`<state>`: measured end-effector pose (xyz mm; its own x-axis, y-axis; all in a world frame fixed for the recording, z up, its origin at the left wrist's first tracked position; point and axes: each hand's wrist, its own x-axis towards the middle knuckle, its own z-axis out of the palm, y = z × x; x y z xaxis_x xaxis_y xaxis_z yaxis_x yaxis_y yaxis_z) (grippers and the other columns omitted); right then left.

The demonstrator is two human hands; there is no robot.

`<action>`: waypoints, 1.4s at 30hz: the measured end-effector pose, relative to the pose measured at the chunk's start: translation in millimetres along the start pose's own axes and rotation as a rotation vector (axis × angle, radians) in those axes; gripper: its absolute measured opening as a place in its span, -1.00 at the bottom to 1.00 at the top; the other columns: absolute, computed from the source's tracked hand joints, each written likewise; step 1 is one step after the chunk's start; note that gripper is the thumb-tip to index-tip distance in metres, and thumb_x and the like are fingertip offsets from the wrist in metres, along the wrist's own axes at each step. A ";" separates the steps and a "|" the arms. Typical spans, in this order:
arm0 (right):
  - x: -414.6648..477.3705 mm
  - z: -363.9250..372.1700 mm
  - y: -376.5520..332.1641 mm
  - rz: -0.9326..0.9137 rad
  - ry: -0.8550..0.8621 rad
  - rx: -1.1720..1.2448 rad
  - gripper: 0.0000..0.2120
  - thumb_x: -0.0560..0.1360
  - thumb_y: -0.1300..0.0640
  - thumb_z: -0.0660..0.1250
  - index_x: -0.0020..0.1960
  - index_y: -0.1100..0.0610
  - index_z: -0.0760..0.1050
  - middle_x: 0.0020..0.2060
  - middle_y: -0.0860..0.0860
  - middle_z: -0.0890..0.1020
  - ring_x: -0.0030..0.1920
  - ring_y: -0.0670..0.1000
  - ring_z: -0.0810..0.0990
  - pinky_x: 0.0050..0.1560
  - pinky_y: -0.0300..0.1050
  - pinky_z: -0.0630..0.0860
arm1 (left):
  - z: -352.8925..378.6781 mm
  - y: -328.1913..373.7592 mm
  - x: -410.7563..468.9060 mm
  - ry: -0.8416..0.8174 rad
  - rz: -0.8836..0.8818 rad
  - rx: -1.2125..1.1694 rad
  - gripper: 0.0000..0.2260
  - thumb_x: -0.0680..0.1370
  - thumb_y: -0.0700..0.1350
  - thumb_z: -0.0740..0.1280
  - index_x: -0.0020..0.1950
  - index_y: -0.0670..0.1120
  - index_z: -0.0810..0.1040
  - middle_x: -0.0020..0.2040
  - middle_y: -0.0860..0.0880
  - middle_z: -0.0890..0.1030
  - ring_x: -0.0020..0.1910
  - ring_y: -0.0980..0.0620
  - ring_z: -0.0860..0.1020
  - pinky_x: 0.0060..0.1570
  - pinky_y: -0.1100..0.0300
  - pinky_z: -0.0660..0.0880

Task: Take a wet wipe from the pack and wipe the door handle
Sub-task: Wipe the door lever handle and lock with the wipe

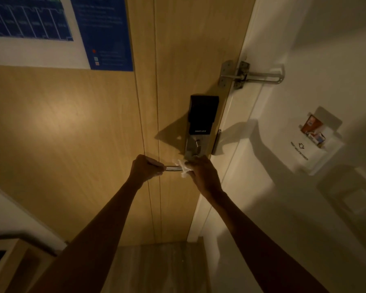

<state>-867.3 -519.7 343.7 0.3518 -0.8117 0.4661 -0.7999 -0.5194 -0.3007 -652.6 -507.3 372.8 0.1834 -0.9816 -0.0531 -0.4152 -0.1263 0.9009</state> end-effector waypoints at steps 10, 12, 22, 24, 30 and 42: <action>0.7 14.7 -11.3 -0.060 -0.042 -0.080 -0.55 0.32 0.27 0.56 0.18 0.15 0.58 0.14 0.13 0.61 0.20 0.15 0.57 0.07 0.02 0.63 | 1.2 -3.5 -1.9 0.003 -0.044 -0.090 -0.90 0.36 -0.25 0.53 -0.13 -0.18 0.72 -0.24 -0.13 0.72 -0.24 -0.01 0.71 -0.12 0.16 0.65; -2.9 7.7 6.8 -0.012 -0.063 -0.091 -0.54 0.40 0.26 0.50 0.28 0.09 0.53 0.22 0.12 0.55 0.24 0.11 0.52 0.09 -0.04 0.62 | 1.9 -4.7 -1.2 0.001 -0.062 -0.101 -0.88 0.35 -0.26 0.53 -0.13 -0.18 0.72 -0.23 -0.13 0.72 -0.22 -0.02 0.70 -0.11 0.14 0.65; -8.0 3.0 6.2 0.008 -0.016 0.009 -0.62 0.59 -0.15 0.23 0.25 0.07 0.53 0.29 0.02 0.48 0.17 -0.09 0.54 0.05 -0.27 0.57 | 0.0 -6.4 3.0 -0.018 -0.036 -0.053 -0.91 0.34 -0.26 0.54 -0.17 -0.16 0.73 -0.25 -0.09 0.72 -0.21 -0.01 0.70 -0.07 0.06 0.66; -2.2 5.5 9.9 0.038 -0.008 0.026 -0.69 0.57 -0.06 0.29 0.18 0.11 0.59 0.24 0.01 0.54 0.14 -0.06 0.60 0.09 -0.23 0.58 | 0.5 -6.0 2.2 -0.015 -0.040 -0.040 -0.91 0.35 -0.27 0.54 -0.18 -0.15 0.73 -0.26 -0.09 0.71 -0.21 0.00 0.70 -0.05 0.07 0.65; -2.6 -1.5 19.1 0.118 -0.023 0.064 -0.69 0.54 0.06 0.35 0.25 0.12 0.57 0.22 0.02 0.58 0.19 -0.04 0.58 0.20 -0.13 0.56 | -1.7 -5.7 3.9 -0.031 -0.032 -0.050 -0.90 0.35 -0.24 0.54 -0.16 -0.18 0.72 -0.24 -0.14 0.71 -0.21 -0.04 0.70 -0.05 0.05 0.65; -15.0 12.3 17.9 0.145 0.100 -0.044 -0.65 0.59 -0.01 0.28 0.33 0.07 0.41 0.18 -0.06 0.49 0.17 -0.11 0.48 0.09 -0.21 0.58 | -1.0 -4.1 5.9 -0.036 -0.071 -0.038 -0.91 0.35 -0.23 0.55 -0.17 -0.15 0.72 -0.25 -0.13 0.71 -0.19 -0.05 0.70 -0.03 0.06 0.64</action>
<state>-880.9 -520.1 321.1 0.1831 -0.8455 0.5016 -0.8600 -0.3849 -0.3349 -648.9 -512.4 369.3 0.1792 -0.9749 -0.1322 -0.3679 -0.1911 0.9100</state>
